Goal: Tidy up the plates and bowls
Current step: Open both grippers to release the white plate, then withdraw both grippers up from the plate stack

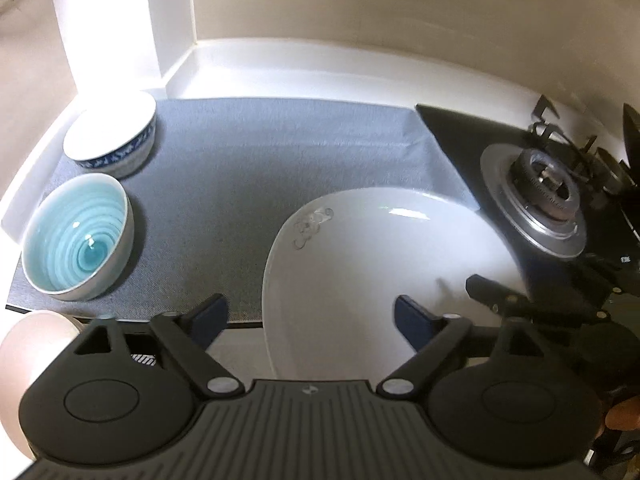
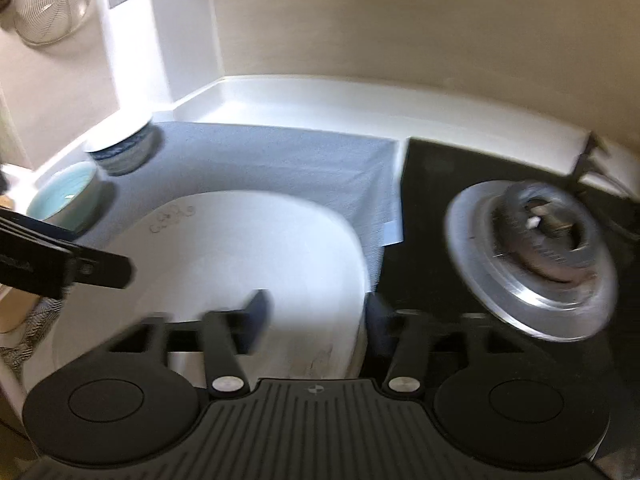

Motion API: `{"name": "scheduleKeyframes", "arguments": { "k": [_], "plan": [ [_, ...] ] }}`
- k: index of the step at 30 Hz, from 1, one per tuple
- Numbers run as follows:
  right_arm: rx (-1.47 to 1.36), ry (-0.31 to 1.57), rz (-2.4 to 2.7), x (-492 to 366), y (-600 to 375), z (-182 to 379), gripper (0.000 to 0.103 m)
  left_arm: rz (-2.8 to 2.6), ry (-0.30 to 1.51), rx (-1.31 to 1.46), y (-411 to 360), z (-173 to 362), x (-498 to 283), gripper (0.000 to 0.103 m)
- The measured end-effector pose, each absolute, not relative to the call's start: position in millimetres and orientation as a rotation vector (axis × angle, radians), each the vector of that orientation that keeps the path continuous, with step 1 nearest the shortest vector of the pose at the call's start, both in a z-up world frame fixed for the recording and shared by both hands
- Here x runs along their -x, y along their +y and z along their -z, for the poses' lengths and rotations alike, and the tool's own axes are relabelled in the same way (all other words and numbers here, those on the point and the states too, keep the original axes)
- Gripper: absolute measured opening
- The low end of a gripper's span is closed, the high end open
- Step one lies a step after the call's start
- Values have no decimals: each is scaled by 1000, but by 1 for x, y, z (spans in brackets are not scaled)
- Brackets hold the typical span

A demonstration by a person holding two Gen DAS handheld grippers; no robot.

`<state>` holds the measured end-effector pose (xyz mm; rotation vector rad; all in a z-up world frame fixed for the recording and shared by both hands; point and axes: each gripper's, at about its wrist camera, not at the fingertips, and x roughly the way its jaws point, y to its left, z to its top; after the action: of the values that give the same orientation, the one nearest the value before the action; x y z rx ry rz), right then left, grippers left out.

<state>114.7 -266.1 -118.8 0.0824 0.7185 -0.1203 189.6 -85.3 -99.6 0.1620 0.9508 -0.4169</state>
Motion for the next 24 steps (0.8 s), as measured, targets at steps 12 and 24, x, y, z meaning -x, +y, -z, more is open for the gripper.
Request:
{"name": "scheduleKeyframes", "arguments": {
  "k": [12, 24],
  "plan": [
    [-365, 773, 99, -79, -275, 80, 89, 358, 902, -117, -45, 66, -141, 103],
    [-288, 707, 17, -40, -193, 32, 92, 345, 821, 6, 17, 34, -94, 103]
  ]
}}
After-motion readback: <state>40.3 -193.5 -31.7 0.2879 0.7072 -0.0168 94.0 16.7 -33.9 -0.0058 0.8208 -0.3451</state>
